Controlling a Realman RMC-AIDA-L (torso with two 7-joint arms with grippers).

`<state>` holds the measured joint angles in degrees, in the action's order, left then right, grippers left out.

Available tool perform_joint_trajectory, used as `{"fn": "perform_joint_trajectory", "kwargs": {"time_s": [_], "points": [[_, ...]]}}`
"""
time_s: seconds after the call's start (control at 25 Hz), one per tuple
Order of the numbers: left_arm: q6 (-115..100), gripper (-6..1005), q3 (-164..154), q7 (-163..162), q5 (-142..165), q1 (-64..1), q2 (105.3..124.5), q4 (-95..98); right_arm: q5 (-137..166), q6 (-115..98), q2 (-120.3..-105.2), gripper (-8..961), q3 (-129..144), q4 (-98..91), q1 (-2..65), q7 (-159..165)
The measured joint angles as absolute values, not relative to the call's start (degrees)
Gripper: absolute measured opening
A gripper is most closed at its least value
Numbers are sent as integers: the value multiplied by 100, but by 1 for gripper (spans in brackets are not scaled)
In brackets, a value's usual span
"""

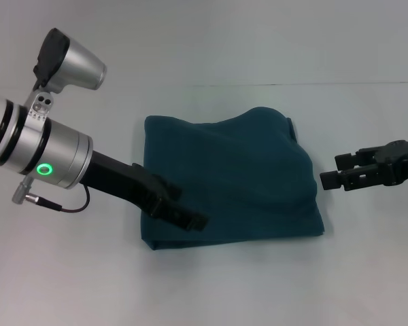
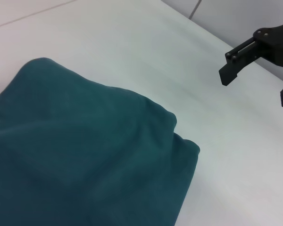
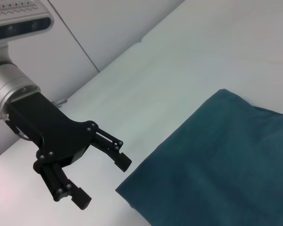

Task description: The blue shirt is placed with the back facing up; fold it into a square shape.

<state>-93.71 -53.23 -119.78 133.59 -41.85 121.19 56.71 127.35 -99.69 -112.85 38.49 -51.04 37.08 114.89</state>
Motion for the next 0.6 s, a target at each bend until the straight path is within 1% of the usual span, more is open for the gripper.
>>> {"fn": "perform_joint_trajectory", "kwargs": {"time_s": [0.6], "points": [[-9574,946,-5344,-11949,13352,-4209,12139,5678,12745,-9818,-11285,916,3873,-5080,3700,11478]]}}
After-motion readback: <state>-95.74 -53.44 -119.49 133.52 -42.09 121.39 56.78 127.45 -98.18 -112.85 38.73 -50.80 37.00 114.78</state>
